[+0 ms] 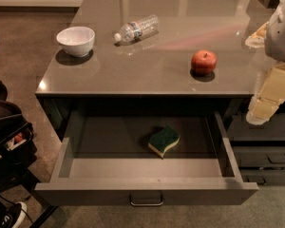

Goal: Pick sponge from top drawer and place on counter

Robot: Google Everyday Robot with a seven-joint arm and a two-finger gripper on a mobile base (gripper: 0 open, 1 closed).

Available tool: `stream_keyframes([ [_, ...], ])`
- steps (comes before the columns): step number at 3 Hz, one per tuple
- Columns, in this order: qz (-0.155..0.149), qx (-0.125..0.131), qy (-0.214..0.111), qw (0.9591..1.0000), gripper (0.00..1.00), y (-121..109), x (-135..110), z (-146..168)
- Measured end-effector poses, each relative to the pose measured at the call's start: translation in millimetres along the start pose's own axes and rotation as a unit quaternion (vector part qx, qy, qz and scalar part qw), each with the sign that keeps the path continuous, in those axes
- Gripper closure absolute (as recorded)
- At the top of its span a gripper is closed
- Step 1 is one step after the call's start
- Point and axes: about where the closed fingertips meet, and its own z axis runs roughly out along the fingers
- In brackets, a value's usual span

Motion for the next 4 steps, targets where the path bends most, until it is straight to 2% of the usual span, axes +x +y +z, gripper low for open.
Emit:
stream_keyframes([
  [1,0.0,0.006,-0.005,1.0,0.0,-0.4,-1.1,-1.4],
  [2,0.006,0.001,-0.041,0.9992,0.0,18.4,4.1,21.0],
  [3,0.051,-0.019,-0.08,0.9953,0.0,47.3,16.9,84.5],
  [4,0.082,-0.031,-0.095,0.9916,0.0,54.4,16.6,163.4],
])
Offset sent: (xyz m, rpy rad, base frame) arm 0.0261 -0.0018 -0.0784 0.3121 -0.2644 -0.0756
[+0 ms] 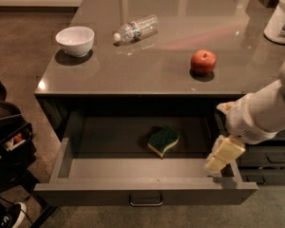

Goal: Pick sponge from top drawer and place on counter

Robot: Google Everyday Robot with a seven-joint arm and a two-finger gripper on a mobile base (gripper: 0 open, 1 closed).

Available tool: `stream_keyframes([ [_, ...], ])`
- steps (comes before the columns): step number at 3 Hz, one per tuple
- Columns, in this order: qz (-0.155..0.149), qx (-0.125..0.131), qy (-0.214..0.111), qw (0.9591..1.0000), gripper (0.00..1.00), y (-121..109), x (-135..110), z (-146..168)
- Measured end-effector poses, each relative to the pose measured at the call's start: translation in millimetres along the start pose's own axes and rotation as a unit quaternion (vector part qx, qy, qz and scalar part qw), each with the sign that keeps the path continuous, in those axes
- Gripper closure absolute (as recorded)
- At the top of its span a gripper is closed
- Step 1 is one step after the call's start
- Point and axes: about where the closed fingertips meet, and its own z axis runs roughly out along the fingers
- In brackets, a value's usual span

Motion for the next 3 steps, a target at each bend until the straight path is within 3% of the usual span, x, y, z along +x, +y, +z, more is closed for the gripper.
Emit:
stream_keyframes([
  [1,0.001,0.032,-0.017,0.9993,0.0,-16.4,-7.3,4.4],
  [2,0.015,0.025,-0.037,0.9989,0.0,-14.6,-8.3,20.3],
  [3,0.008,0.011,-0.071,0.9974,0.0,-20.6,-25.3,51.7],
])
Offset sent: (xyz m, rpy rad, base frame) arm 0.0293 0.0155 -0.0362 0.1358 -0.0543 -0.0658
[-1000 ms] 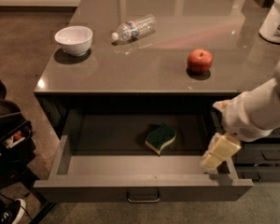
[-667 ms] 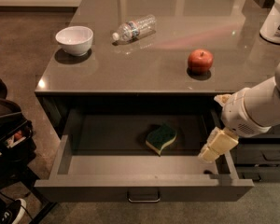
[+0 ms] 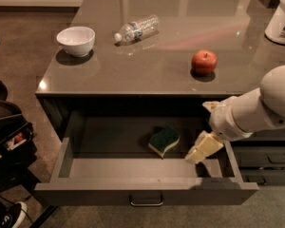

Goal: Pick sponge from top drawer and place on counter

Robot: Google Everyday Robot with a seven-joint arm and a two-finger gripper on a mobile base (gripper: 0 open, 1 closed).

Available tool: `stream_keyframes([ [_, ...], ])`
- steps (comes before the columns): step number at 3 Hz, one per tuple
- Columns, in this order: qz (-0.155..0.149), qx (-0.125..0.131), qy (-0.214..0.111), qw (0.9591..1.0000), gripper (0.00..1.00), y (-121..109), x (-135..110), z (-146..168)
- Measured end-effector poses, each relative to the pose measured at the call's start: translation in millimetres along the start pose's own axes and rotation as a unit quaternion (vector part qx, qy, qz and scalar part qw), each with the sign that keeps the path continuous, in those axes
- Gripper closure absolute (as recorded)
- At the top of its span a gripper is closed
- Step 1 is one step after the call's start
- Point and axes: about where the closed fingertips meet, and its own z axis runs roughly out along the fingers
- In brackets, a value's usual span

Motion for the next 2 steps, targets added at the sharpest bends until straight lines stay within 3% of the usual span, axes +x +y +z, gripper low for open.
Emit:
stream_keyframes([
  [1,-0.002,-0.017,-0.027,0.9995,0.0,-4.0,-9.3,34.1],
  [2,-0.002,-0.016,-0.027,0.9995,0.0,-3.8,-9.5,34.1],
])
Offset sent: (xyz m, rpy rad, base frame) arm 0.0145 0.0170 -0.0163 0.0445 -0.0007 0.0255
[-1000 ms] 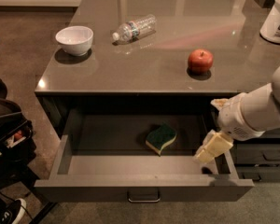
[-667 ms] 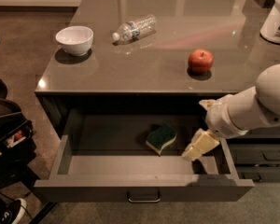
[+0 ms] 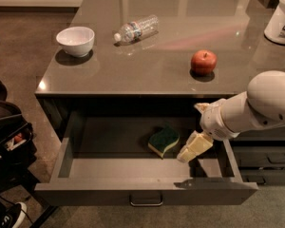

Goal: Pick sponge from top drawer and place on counter

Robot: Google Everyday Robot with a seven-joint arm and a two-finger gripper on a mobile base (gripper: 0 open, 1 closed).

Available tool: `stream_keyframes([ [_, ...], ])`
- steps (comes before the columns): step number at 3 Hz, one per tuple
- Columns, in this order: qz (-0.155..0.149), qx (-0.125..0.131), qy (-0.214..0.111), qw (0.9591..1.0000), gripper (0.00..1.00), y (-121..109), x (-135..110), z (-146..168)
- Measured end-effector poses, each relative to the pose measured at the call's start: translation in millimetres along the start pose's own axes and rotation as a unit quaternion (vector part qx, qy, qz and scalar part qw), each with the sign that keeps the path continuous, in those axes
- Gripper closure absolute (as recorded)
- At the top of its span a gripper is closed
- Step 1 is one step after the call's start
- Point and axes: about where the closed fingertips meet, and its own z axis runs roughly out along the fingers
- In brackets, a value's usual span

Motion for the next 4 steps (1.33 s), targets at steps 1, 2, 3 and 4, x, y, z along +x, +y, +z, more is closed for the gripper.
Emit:
stream_keyframes([
  [1,0.012,0.016,-0.019,0.9996,0.0,-11.2,3.3,15.3],
  [2,0.025,0.024,-0.042,0.9985,0.0,-26.5,5.5,46.0],
  [3,0.047,0.015,-0.048,0.9976,0.0,-31.6,15.9,73.8],
  [4,0.069,0.005,-0.048,0.9965,0.0,-32.5,25.6,94.5],
])
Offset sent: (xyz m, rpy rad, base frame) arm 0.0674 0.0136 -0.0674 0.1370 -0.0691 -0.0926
